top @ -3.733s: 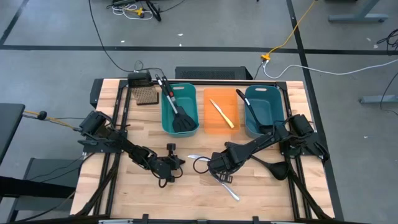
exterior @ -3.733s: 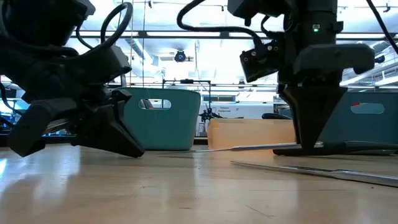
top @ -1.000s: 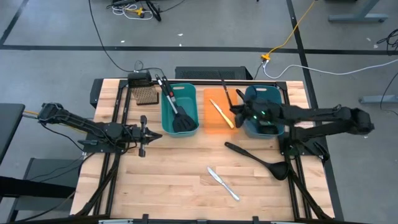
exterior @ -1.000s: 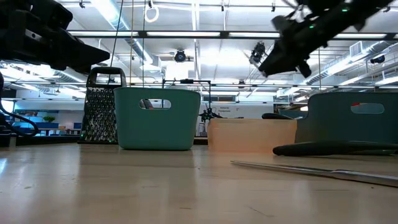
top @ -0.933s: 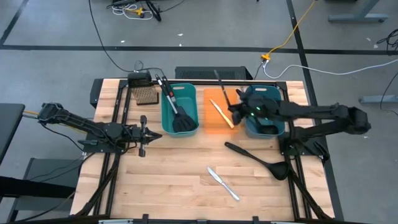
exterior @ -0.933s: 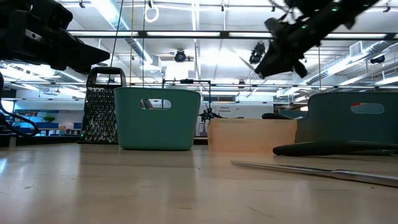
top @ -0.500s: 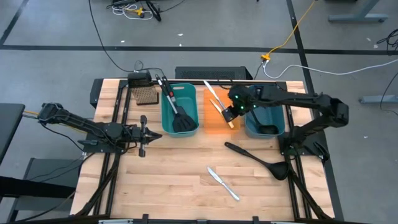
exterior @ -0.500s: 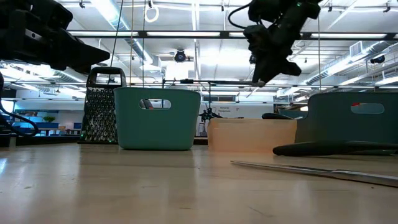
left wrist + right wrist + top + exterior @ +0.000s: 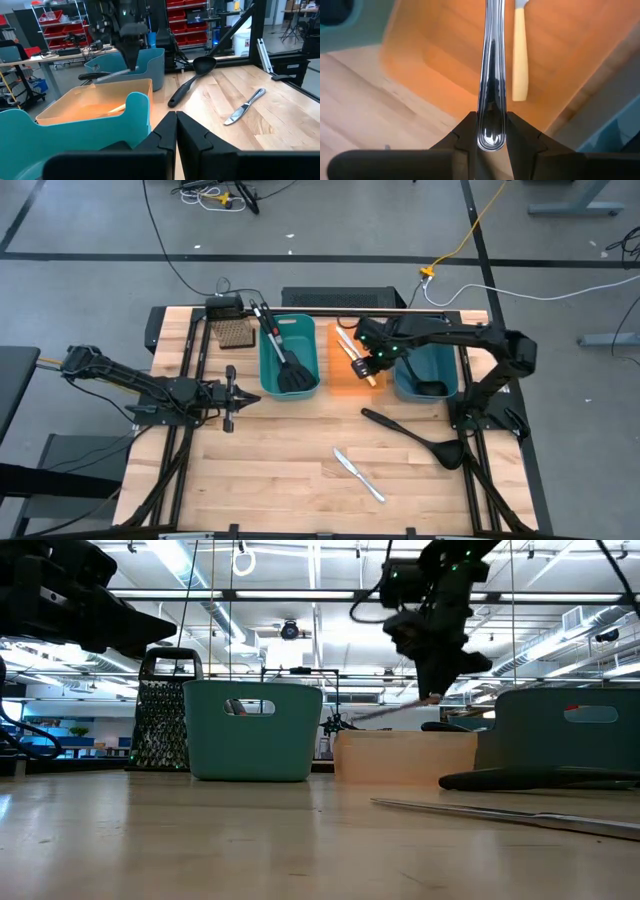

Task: Pick & Place Kitchen Items
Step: Put the right silver knife into the orange container

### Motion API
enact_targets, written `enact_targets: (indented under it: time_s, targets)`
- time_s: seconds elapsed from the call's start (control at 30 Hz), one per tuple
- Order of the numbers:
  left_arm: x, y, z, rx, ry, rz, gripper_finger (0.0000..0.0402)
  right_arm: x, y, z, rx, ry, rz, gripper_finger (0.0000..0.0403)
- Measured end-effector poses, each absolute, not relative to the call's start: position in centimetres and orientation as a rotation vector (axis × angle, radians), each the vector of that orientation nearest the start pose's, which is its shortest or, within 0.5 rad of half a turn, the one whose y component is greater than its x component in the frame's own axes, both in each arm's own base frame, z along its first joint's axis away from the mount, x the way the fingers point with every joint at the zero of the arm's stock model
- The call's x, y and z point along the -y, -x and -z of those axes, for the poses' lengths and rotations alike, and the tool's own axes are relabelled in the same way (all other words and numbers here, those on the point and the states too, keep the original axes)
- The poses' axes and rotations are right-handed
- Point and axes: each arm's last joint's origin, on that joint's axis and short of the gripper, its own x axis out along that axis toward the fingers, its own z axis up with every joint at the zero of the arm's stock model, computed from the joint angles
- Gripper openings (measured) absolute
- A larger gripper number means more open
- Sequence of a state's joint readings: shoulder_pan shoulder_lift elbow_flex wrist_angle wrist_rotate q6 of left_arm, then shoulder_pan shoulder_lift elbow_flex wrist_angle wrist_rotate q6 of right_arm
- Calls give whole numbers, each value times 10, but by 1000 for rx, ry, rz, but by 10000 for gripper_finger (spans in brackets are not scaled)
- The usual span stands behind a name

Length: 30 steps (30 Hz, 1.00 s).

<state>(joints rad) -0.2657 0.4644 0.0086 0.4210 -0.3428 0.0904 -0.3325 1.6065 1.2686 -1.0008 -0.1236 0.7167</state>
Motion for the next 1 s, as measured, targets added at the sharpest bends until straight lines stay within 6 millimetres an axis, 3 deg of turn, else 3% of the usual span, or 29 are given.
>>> enact_targets:
  time_s: [0.37, 0.63, 1.0]
  targets:
    - [24, -123, -164, -37, -101, -75, 14, 111, -307, -205, -1308, -933, 627, 81]
    - [24, -123, -164, -37, -101, -75, 14, 124, -309, -199, -1275, -863, 682, 81]
    - [24, -123, -164, -37, -108, -68, 14, 121, -312, -199, -1249, -685, 803, 81]
